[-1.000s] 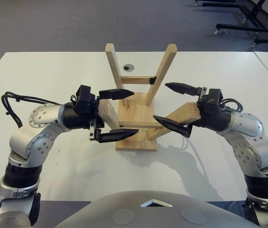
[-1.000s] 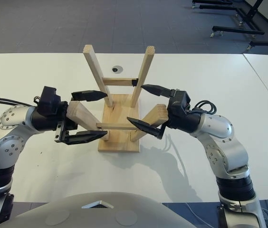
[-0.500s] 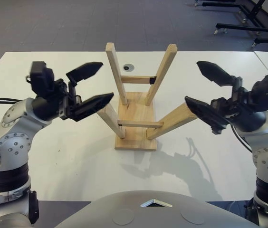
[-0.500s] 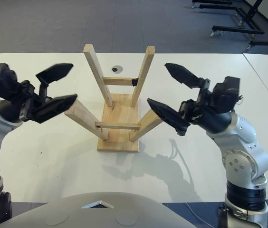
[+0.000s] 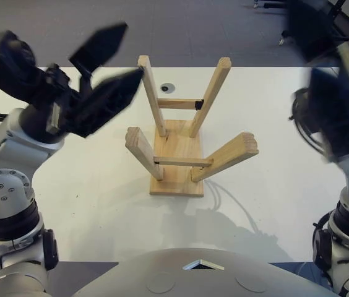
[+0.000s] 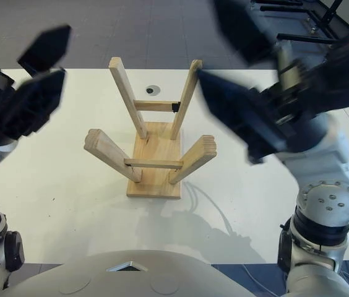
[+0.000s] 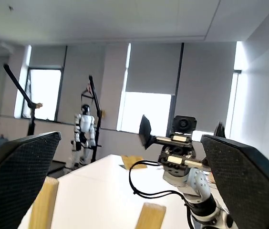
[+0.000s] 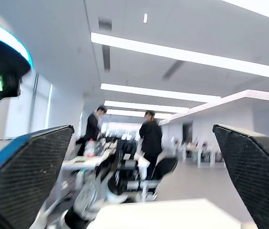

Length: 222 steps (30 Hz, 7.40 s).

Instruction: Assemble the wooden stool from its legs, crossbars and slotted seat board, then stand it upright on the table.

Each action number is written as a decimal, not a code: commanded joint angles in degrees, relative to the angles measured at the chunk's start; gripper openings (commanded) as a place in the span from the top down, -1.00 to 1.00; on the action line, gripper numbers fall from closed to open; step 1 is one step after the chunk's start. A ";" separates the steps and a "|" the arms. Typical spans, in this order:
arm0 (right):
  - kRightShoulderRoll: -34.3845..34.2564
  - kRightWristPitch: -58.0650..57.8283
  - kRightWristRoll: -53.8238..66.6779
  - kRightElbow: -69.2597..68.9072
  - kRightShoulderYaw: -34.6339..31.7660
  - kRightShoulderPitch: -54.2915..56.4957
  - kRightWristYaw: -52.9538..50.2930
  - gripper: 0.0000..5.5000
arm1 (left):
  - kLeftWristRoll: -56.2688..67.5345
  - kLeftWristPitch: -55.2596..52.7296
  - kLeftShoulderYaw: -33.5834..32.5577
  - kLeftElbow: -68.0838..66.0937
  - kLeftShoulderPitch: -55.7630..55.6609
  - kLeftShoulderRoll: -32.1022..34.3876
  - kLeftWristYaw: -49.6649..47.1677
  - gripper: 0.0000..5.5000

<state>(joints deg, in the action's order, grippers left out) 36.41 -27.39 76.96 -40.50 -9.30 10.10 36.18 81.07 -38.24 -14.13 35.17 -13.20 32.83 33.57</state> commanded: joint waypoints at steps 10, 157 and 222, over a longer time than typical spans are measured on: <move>-4.48 5.25 -15.34 7.66 10.52 -2.37 8.31 -0.95 | -25.10 -0.99 23.78 -12.95 3.74 2.40 10.41 -0.96; 2.20 18.36 -53.56 16.25 16.07 -29.30 23.64 -0.96 | -63.50 29.76 16.59 -12.15 30.49 12.43 31.37 0.15; -2.04 26.73 -58.26 32.30 21.52 -18.89 25.85 0.54 | -63.97 42.33 23.49 -34.77 23.68 8.40 39.05 0.58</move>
<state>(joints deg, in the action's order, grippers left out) 35.24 -0.46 18.63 -9.03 12.24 -9.75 62.37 17.10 5.51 8.57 0.97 9.25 39.87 71.00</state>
